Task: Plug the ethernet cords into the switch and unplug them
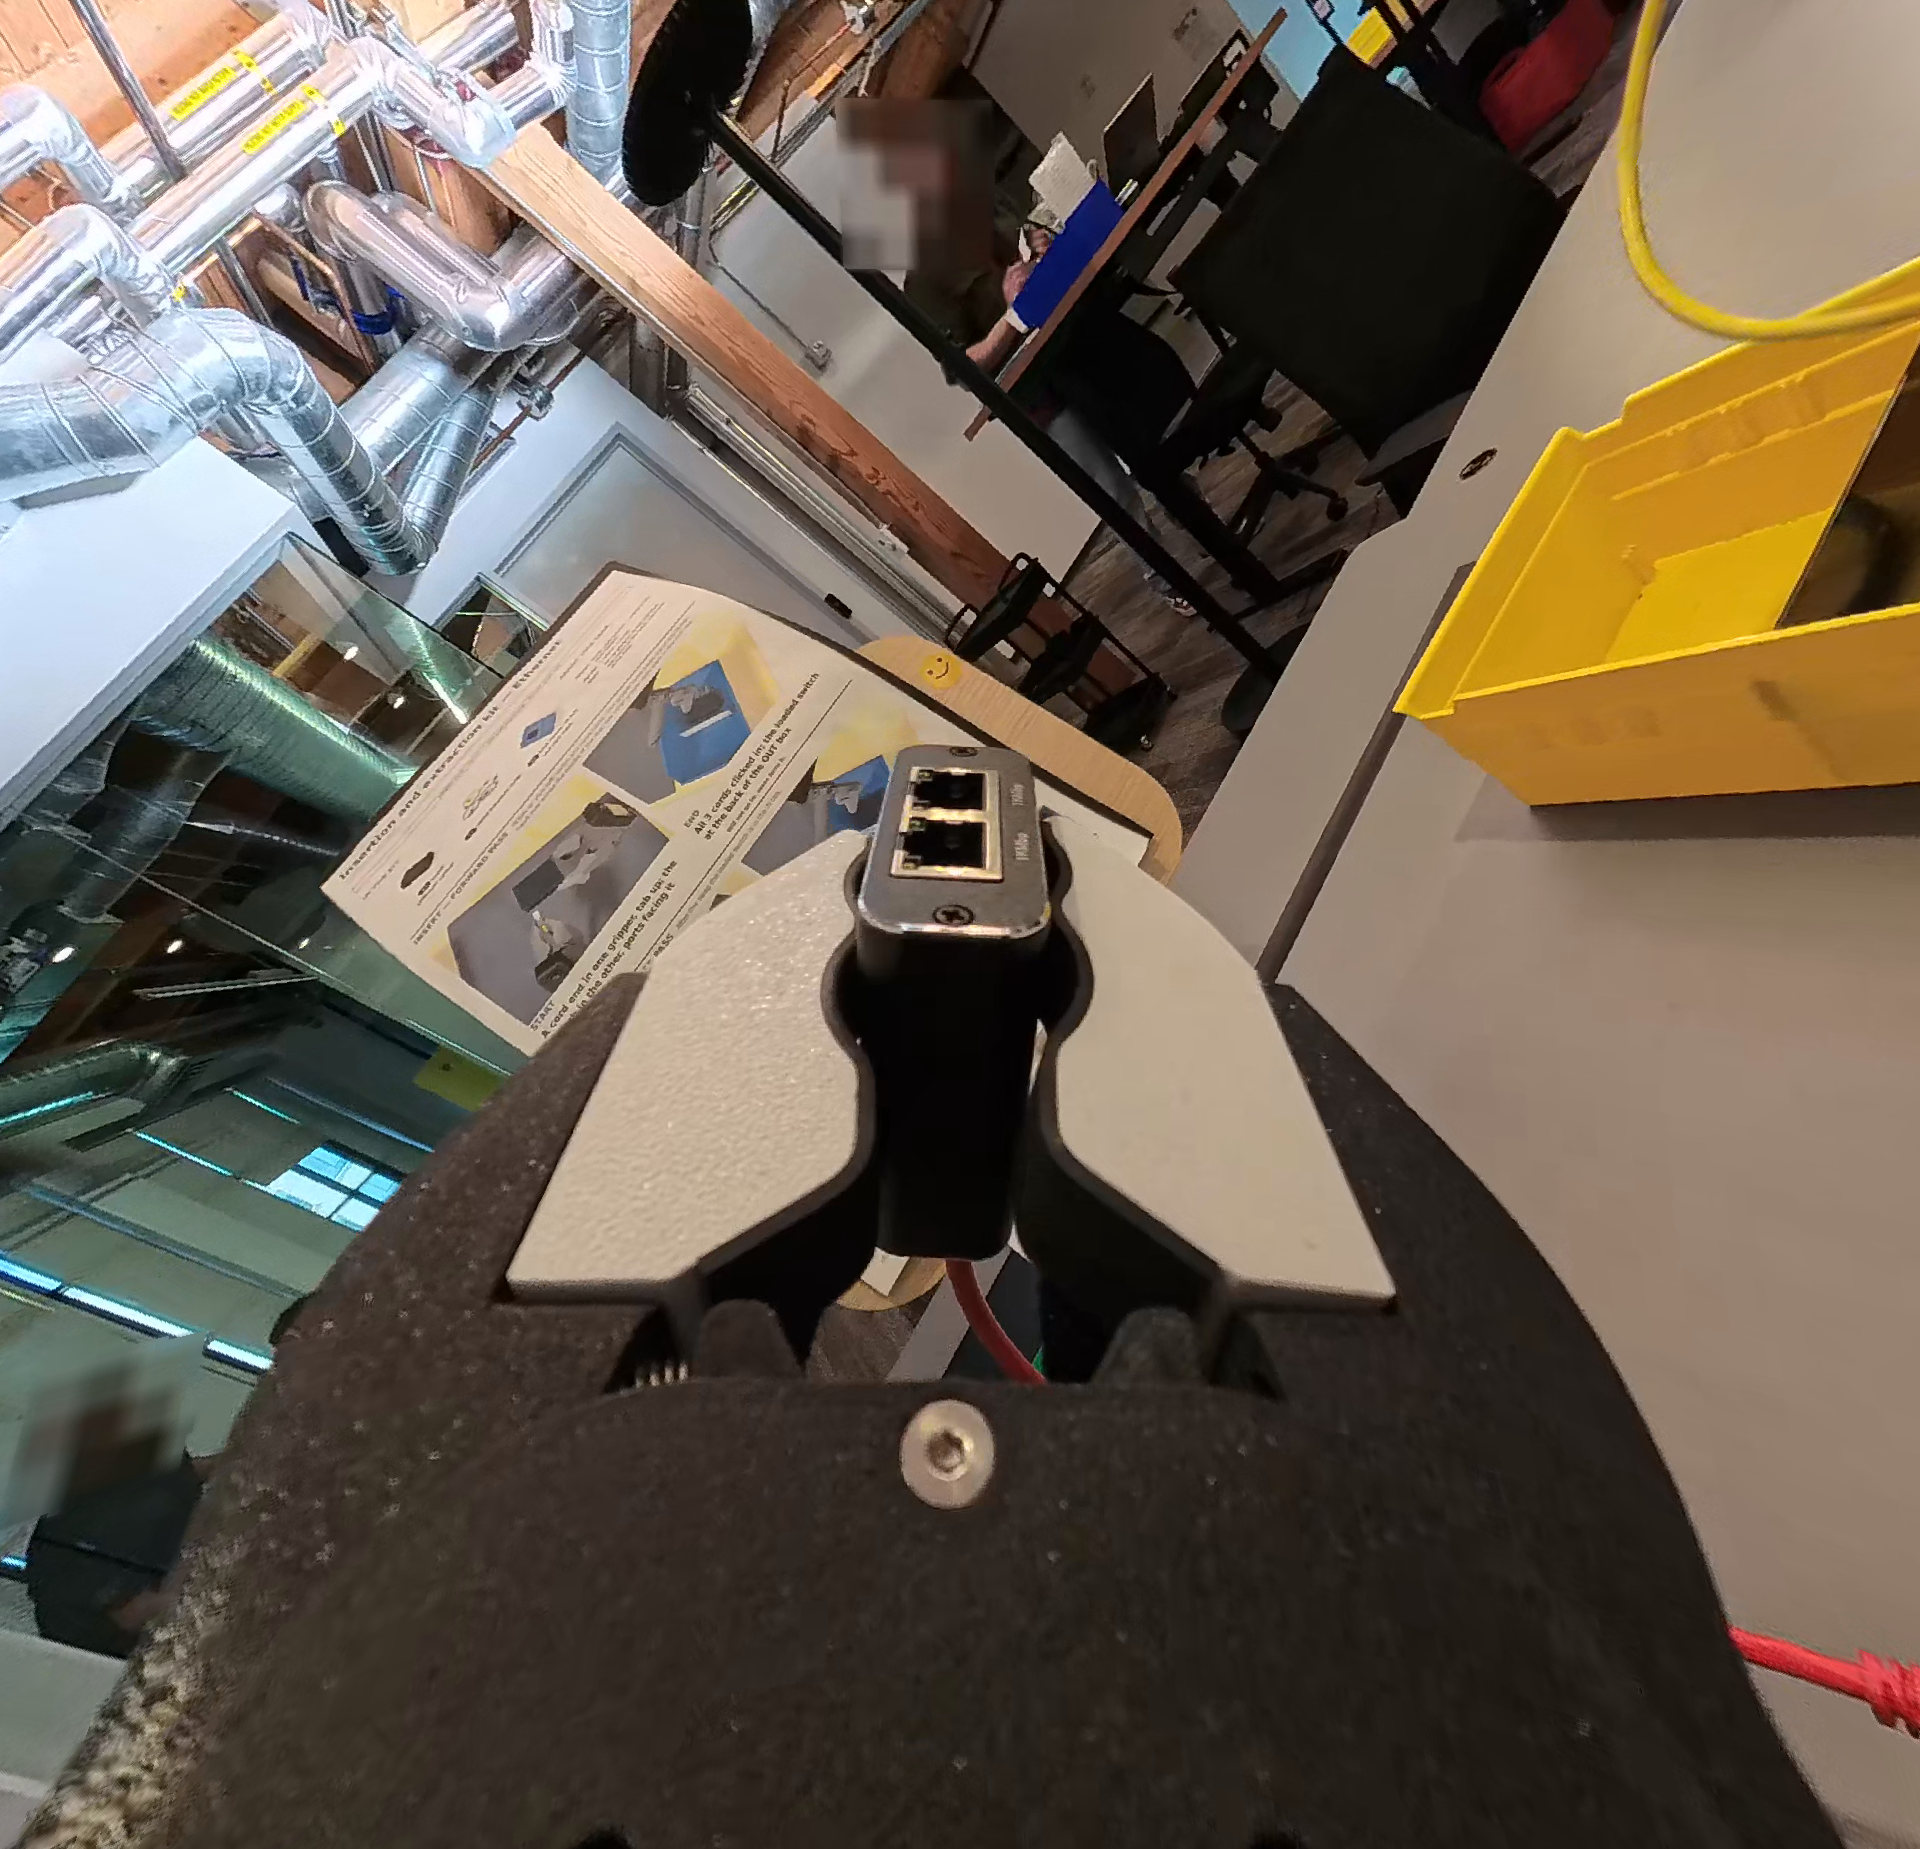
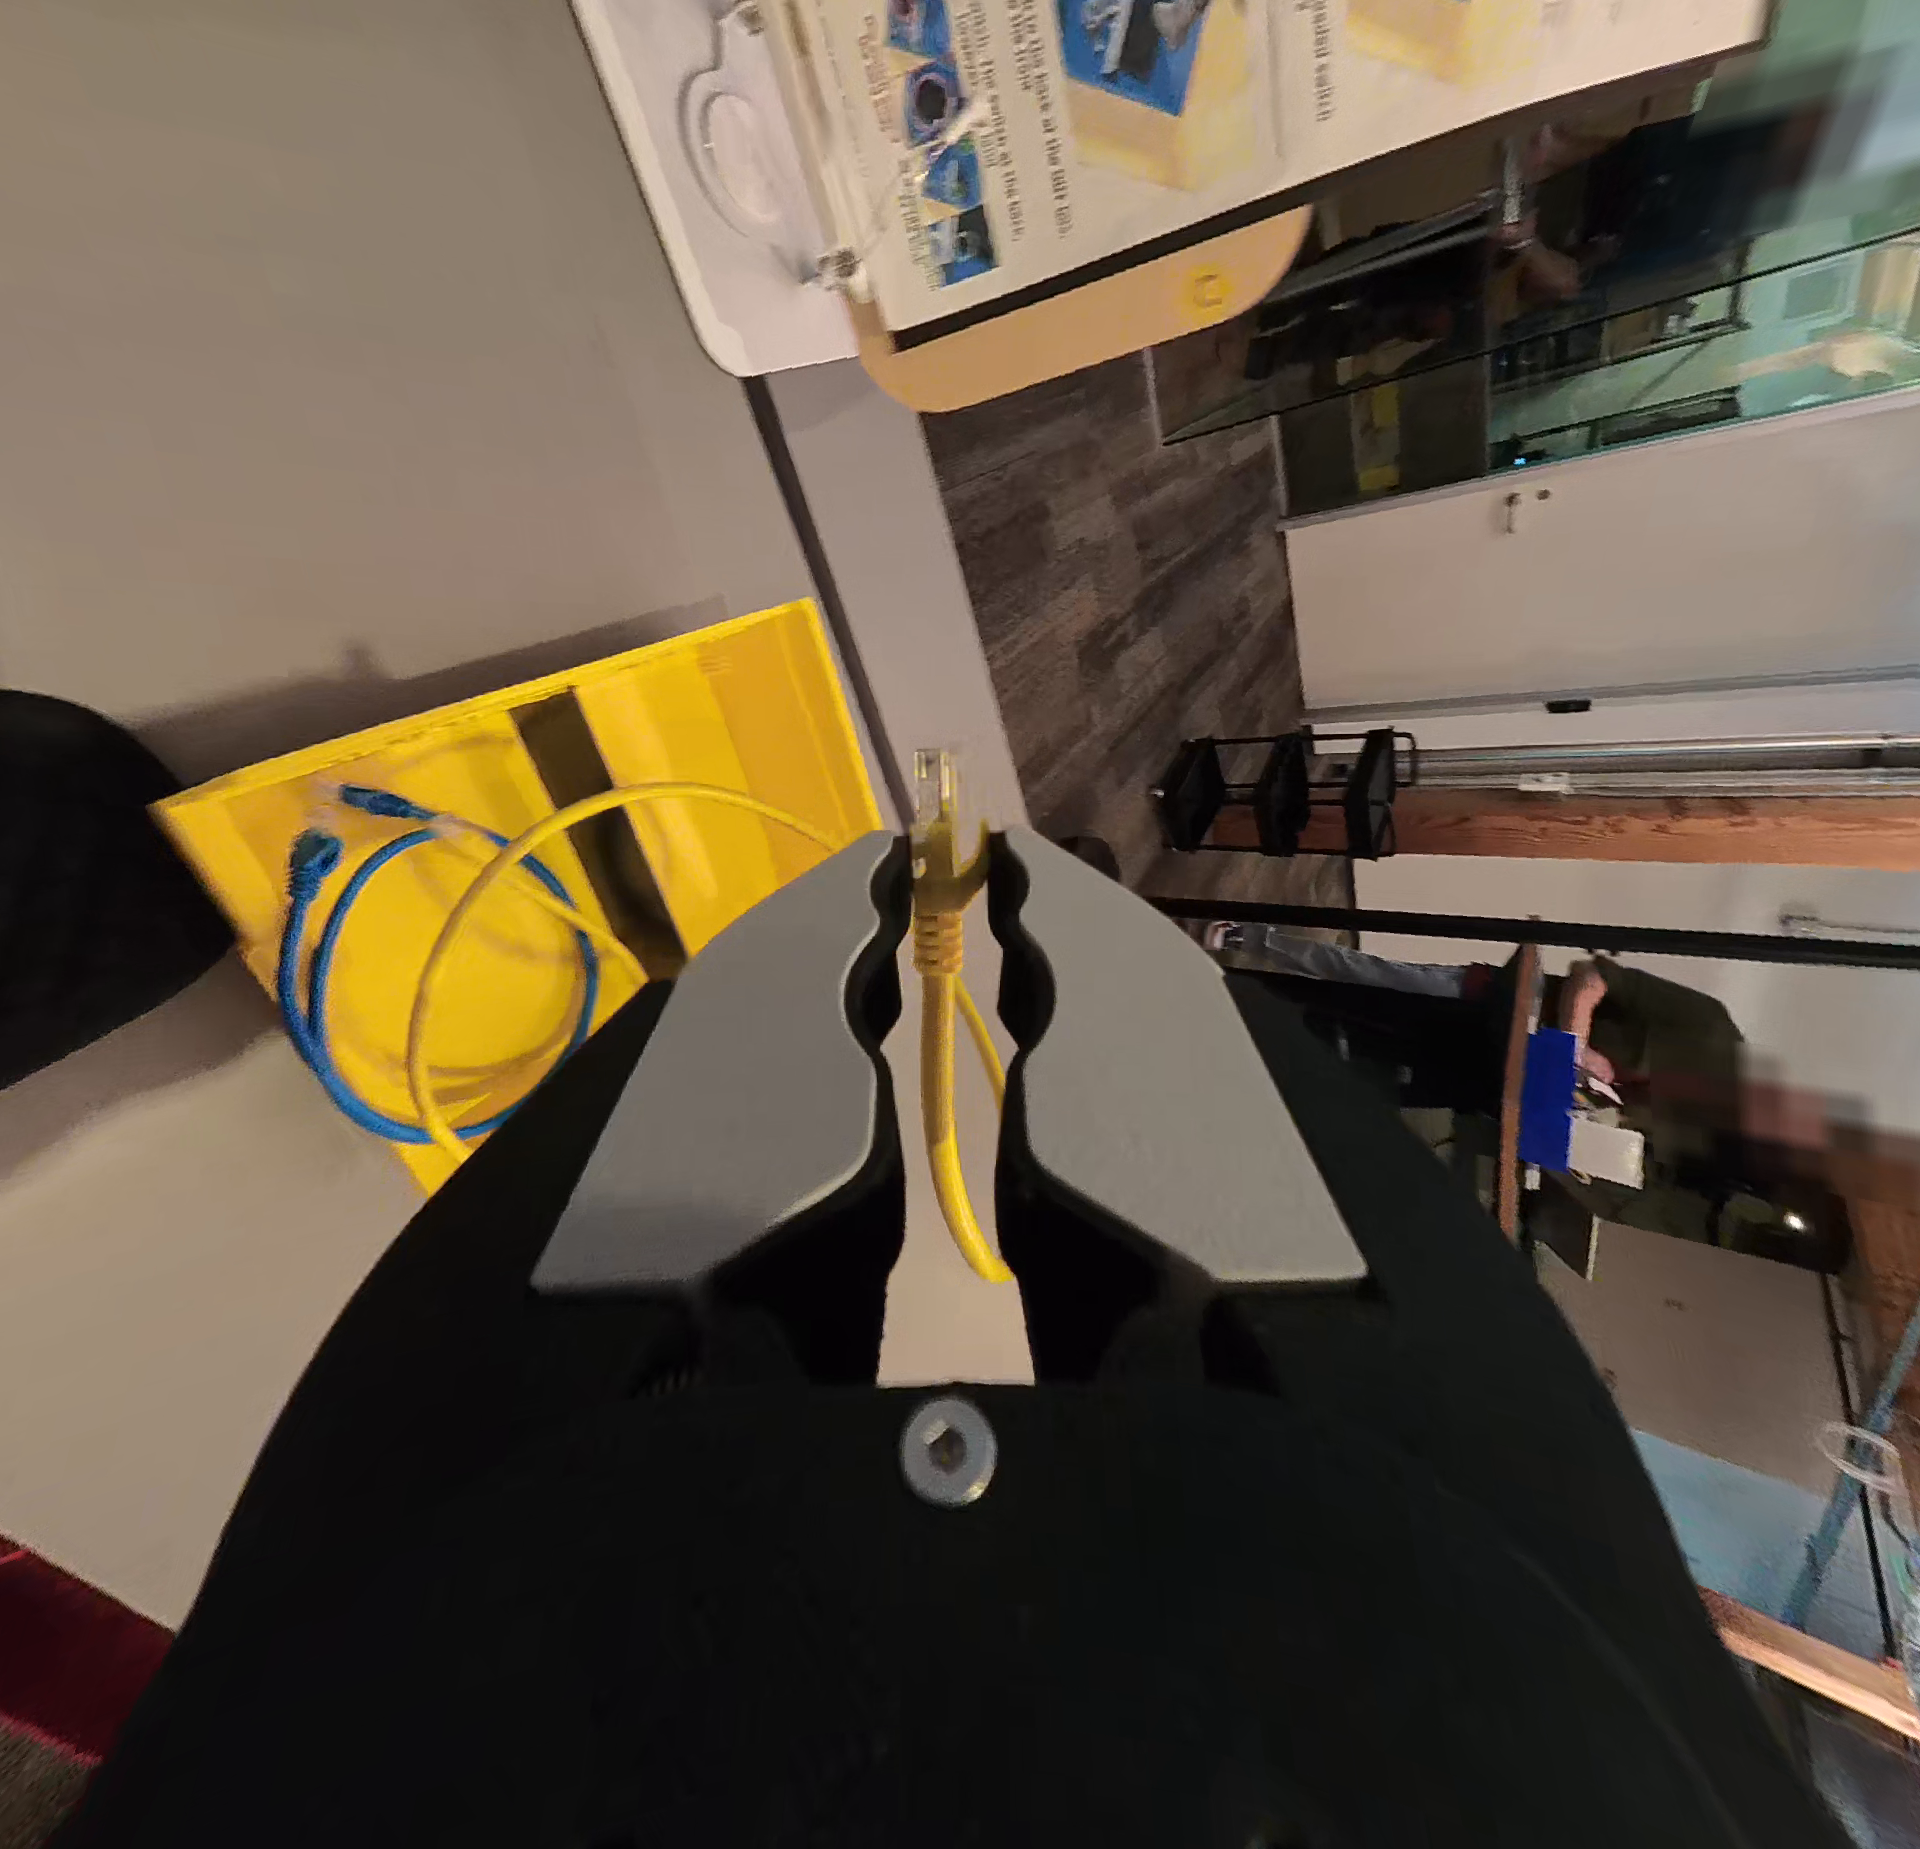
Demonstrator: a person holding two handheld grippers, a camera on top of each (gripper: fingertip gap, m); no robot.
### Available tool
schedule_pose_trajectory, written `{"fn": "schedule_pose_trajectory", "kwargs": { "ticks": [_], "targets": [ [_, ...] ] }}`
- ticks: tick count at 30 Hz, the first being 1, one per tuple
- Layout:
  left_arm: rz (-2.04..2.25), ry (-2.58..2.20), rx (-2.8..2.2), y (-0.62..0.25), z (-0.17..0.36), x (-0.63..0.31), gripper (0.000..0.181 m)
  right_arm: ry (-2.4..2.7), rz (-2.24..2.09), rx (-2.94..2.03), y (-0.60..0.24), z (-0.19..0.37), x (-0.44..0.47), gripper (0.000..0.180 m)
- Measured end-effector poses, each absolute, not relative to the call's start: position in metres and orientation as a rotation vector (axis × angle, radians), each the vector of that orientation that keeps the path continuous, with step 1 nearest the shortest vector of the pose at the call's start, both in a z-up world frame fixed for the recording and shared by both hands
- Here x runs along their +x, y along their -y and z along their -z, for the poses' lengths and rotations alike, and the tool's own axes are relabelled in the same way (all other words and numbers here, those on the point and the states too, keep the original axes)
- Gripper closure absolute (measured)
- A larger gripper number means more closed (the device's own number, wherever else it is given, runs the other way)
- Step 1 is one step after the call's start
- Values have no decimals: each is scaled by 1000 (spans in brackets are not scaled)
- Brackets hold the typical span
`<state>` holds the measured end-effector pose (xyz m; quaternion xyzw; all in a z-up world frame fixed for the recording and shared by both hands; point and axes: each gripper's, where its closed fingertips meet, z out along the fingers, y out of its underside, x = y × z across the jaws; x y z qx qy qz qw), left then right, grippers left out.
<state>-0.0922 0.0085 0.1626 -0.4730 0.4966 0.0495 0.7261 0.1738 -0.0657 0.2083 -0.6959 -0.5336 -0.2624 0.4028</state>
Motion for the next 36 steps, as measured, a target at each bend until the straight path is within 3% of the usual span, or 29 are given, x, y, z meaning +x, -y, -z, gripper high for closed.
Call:
{"fn": "schedule_pose_trajectory", "kwargs": {
  "ticks": [9,18,27,36],
  "targets": [
    [-118,-1127,-1037,-4,-159,-84,155,1388,439,-1938,66,-93,182,164],
    [-124,-1153,-1037,-3,-155,-78,155,1299,86,-2066,76,-12,180,164],
    [-142,-1157,-1044,-4,-153,-78,155,1257,-150,-2092,107,20,172,164],
    [-151,-1184,-1037,0,-149,-71,155,1259,153,-2185,80,64,203,164]
  ]
}}
